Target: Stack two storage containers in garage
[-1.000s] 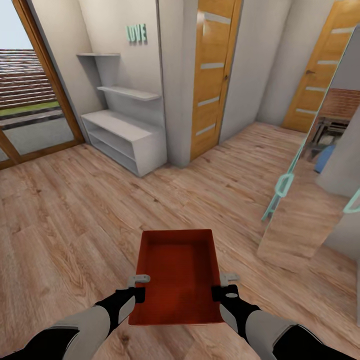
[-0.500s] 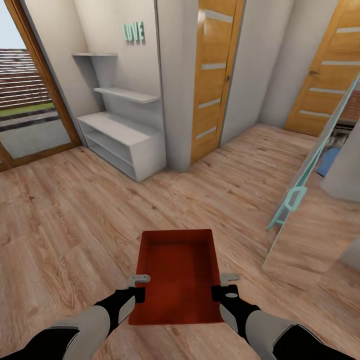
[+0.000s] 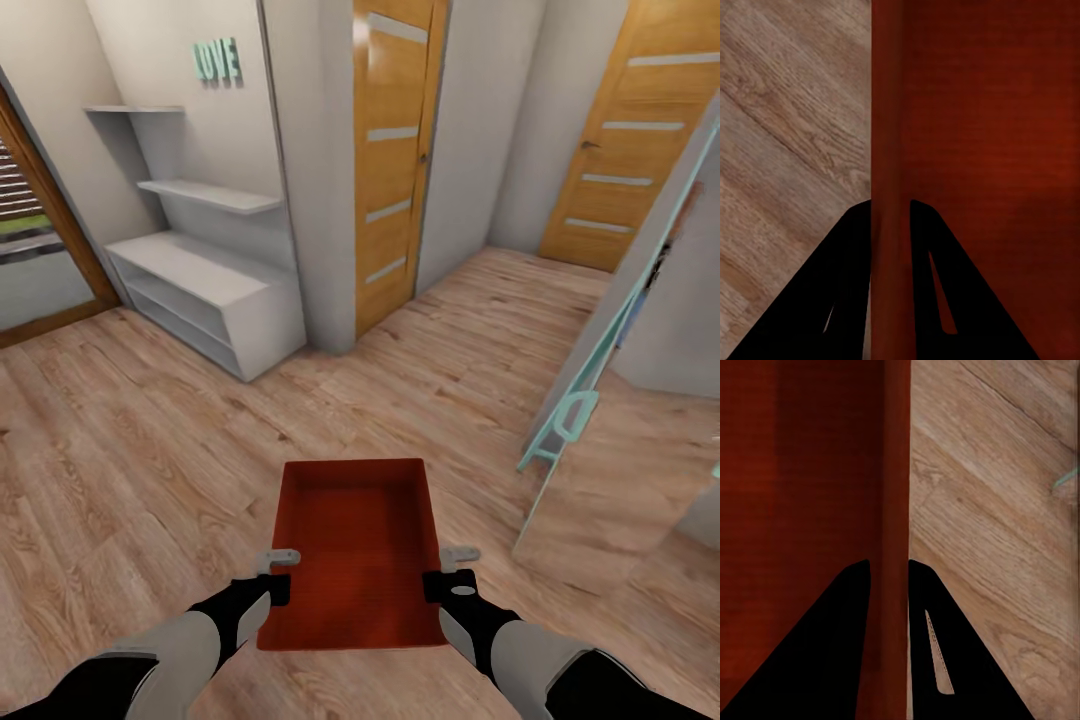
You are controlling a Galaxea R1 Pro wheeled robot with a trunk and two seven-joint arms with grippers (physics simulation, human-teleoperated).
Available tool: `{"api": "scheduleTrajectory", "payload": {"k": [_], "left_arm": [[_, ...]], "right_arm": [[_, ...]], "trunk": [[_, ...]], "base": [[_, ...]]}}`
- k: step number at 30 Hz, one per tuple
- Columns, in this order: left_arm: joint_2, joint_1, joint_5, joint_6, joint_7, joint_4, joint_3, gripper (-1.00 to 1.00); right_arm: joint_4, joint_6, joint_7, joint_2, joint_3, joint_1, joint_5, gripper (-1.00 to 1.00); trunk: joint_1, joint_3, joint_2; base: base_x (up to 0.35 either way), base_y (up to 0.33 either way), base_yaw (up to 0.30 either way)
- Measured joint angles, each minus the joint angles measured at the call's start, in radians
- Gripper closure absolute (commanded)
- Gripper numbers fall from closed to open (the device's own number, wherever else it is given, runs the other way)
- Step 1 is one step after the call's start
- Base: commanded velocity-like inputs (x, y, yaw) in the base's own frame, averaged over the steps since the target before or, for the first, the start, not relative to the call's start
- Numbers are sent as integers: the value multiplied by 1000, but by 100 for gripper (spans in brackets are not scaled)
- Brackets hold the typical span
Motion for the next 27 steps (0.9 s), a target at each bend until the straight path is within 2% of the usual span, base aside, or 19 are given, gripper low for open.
{"api": "scheduleTrajectory", "payload": {"k": [27], "left_arm": [[0, 0, 0, -1, 0, 0, 0, 100]], "right_arm": [[0, -1, 0, 0, 0, 0, 0, 100]], "trunk": [[0, 0, 0]], "base": [[322, 0, -4]]}}
